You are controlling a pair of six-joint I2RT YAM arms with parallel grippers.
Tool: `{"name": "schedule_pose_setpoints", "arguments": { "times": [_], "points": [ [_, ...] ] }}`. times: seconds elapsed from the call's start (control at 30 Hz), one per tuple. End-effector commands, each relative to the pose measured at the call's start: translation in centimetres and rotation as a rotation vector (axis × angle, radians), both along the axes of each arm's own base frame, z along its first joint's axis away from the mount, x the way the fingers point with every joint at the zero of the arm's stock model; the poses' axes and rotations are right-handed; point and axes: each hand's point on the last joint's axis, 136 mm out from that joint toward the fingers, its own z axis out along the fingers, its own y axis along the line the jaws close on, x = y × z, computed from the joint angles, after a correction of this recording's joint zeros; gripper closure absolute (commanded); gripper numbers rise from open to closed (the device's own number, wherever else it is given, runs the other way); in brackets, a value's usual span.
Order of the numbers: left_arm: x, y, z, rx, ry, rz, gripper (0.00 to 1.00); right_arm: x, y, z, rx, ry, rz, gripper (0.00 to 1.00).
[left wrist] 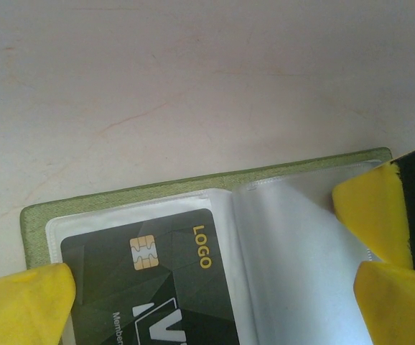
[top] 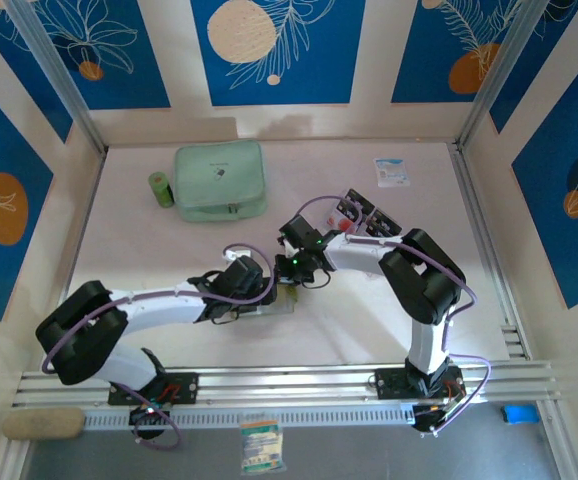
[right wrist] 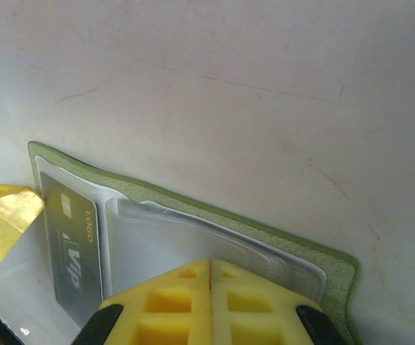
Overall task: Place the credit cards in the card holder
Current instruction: Flip over the card slot on the card holder.
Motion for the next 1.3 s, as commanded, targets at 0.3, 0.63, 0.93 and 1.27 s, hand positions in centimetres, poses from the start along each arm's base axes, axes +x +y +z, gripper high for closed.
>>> {"name": "schedule_pose_setpoints", "arguments": {
  "times": [0.3,0.63,0.93,1.27],
  "points": [
    [-1.0,1.0,-2.3,0.084,0.031,-0.045,0.15,-0.8,0.5,0.3,0.024,0.053,0.000,1.00],
    [-1.2,1.0,-2.3,0.087,0.032,-0.056,0.26,-0.8,-0.5,4.2,0.069,-0.031,-0.091,0.88],
    [-1.2,1.2,-2.2,0.084,0.026,-0.054,0.29,-1.2,-0.8,2.6,0.029,-0.022,-0.186,0.71],
    [-1.3,1.1,-2.3,0.078,0.024,-0.054,0.29,0.0,-0.2,1.2,0.055,0.000,-0.168,0.72]
  ]
}}
